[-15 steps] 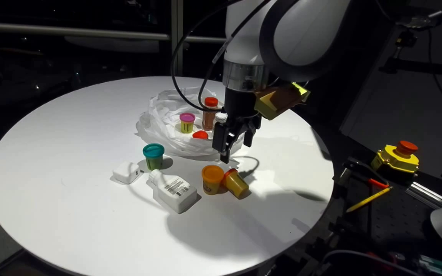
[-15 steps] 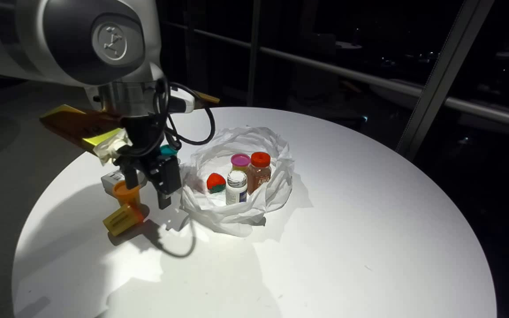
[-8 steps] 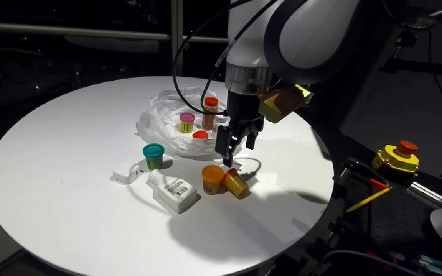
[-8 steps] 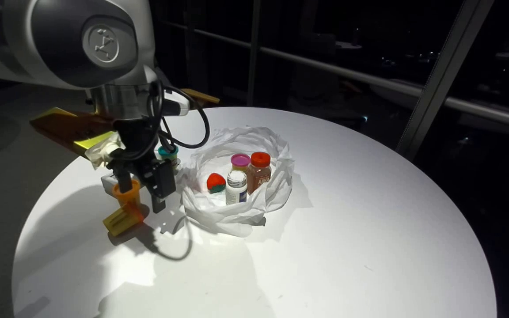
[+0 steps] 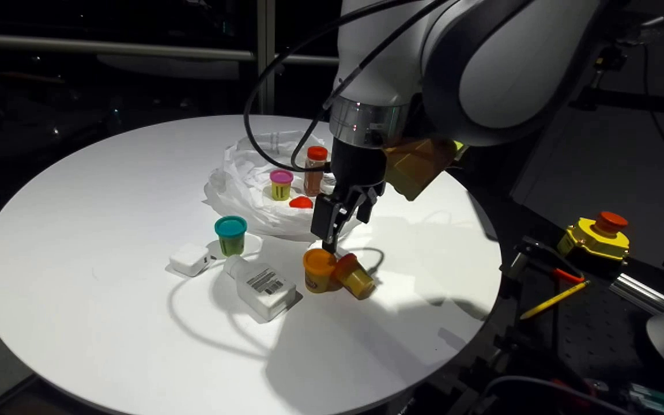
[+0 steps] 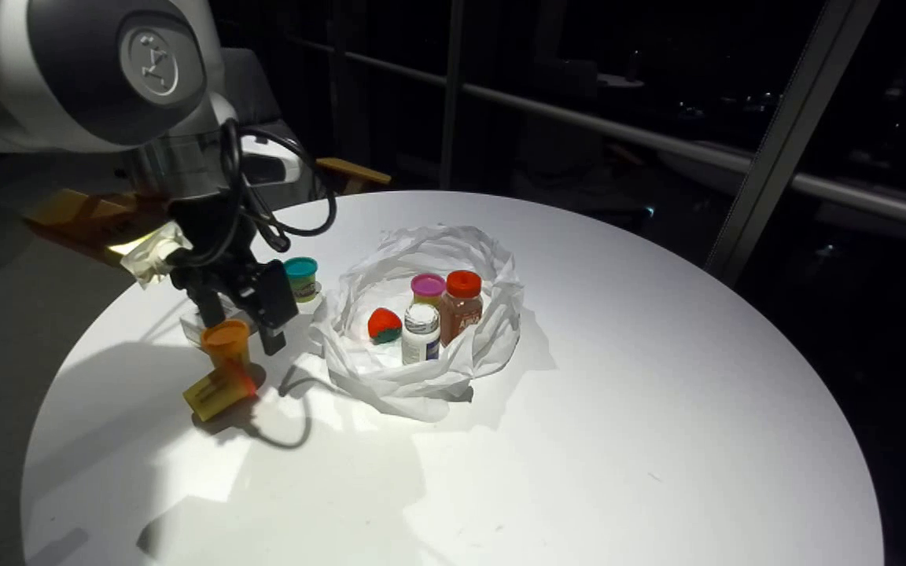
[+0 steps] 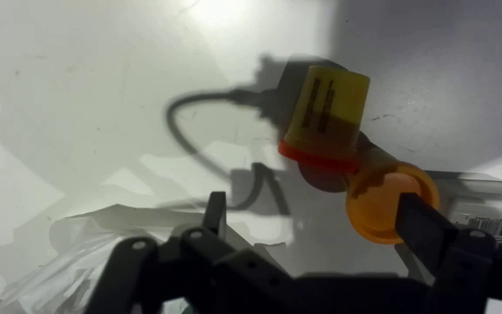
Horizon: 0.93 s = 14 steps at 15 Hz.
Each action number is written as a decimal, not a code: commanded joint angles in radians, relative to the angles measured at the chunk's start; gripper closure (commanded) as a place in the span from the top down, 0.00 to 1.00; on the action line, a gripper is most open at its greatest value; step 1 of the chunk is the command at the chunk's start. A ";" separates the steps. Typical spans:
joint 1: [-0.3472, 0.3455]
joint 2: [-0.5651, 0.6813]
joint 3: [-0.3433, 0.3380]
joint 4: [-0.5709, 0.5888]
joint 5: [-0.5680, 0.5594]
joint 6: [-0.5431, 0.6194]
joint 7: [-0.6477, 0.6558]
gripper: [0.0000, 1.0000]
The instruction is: Pick up all the objects from the table and put them on the plastic
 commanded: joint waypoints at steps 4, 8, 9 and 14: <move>0.087 -0.010 -0.020 -0.021 -0.085 0.089 0.030 1.00; 0.059 0.012 0.012 -0.012 -0.039 0.136 -0.049 1.00; 0.055 0.017 0.017 -0.009 -0.030 0.139 -0.067 1.00; -0.008 0.070 0.076 0.027 0.054 0.108 -0.187 1.00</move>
